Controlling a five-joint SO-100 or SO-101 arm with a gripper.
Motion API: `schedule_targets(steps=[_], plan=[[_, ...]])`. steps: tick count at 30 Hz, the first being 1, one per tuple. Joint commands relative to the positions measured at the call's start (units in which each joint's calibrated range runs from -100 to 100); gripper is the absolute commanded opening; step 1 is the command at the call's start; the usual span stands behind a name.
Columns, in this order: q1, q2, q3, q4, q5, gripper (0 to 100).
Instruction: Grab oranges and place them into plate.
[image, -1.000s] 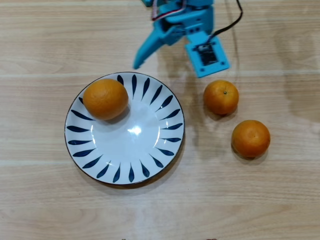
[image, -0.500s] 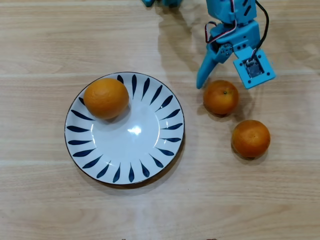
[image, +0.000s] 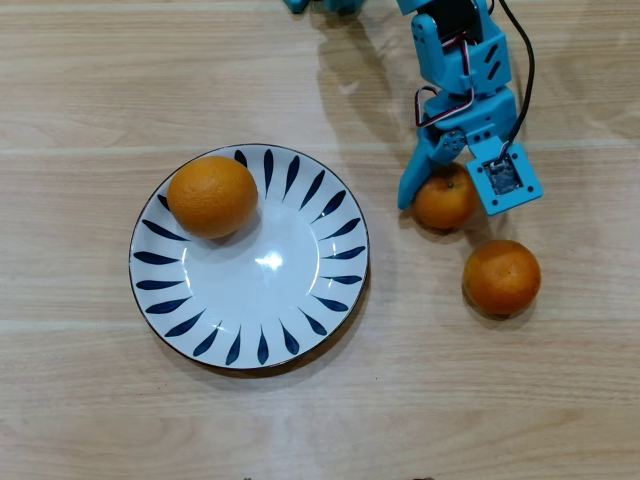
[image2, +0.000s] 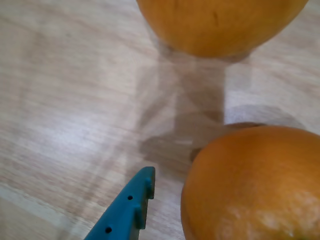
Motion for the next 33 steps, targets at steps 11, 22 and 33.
schedule_targets(steps=[11,22,33], plan=[[0.2,-0.4,4.7,-5.4,-0.2,33],[0.6,-2.8,1.1,-8.1,1.5,34],[6.4,-10.2,-19.1,14.3,10.8,33]])
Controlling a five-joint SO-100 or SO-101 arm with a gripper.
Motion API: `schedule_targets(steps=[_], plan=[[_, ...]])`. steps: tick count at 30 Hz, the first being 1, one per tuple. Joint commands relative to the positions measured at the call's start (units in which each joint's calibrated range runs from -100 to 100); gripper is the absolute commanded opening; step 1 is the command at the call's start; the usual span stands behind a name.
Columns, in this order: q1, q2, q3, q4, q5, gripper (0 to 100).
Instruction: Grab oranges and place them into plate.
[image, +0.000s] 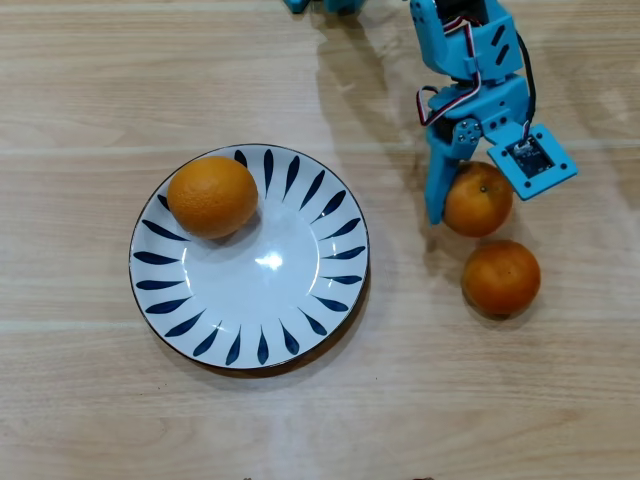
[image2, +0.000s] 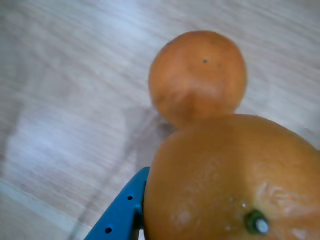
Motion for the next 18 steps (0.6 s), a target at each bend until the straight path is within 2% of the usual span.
schedule_targets(steps=[1,8,18], plan=[[4.5,-5.5,-10.0,8.5,4.0,33],[15.5,-5.9,-12.9,10.7,12.2,33],[27.7,-5.9,-5.3,13.9,17.3,34]])
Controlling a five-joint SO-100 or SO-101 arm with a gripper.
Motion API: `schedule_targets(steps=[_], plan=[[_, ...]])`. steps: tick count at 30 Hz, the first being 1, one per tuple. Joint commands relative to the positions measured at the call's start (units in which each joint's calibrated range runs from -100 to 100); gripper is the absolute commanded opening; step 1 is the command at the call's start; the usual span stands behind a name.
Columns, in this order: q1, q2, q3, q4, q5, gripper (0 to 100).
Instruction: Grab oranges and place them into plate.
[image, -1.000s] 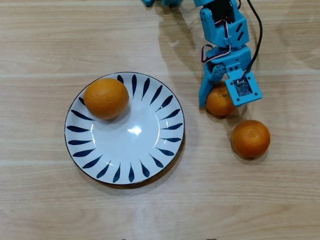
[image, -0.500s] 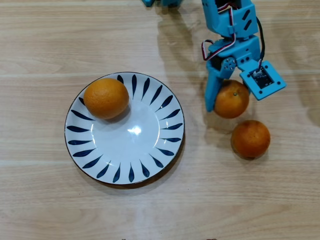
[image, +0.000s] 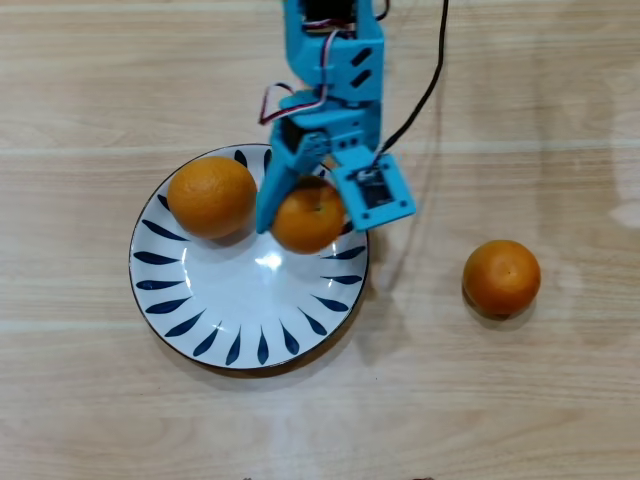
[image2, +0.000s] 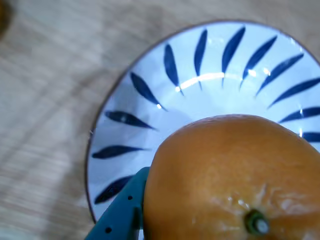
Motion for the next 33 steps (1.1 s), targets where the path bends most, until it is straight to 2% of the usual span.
schedule_targets(steps=[1,5,9,12,22,33], plan=[[2.1,-4.8,1.2,0.1,0.8,34],[2.6,-4.8,3.7,0.1,0.9,37],[2.3,-4.8,4.7,-0.3,0.4,55],[2.2,-4.9,4.7,0.1,0.3,62],[-5.2,-12.3,2.6,0.1,0.1,62],[-21.7,-4.4,-5.4,-2.6,-10.9,62]])
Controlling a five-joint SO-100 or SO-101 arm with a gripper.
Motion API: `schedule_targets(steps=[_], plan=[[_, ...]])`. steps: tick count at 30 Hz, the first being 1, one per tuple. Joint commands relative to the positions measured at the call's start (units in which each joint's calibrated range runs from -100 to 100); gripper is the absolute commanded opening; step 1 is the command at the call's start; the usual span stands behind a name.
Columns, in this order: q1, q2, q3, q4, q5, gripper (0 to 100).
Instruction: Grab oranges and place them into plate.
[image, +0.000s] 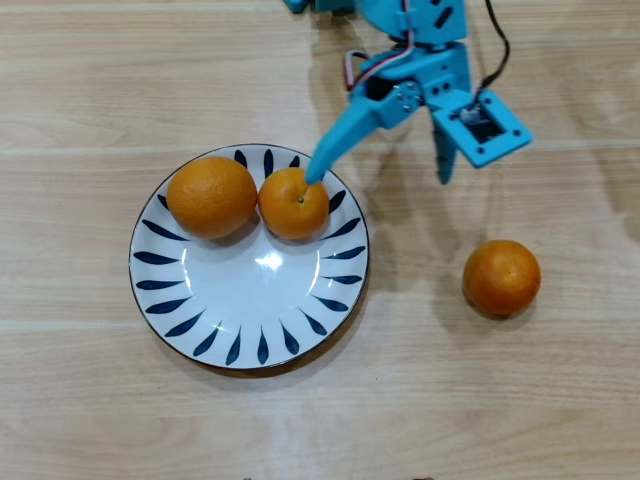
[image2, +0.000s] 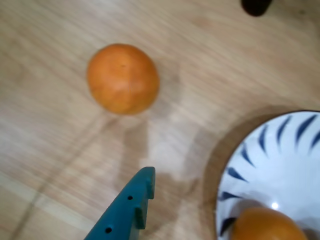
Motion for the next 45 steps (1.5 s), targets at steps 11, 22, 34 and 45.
schedule_targets(steps=[11,22,34,45], plan=[[-10.4,18.5,-5.9,-26.8,-7.4,62],[-10.9,30.0,-6.5,-40.9,-9.5,62],[-10.7,35.5,-7.6,-42.5,-9.6,62],[-10.5,35.5,-8.1,-42.5,-9.6,46]])
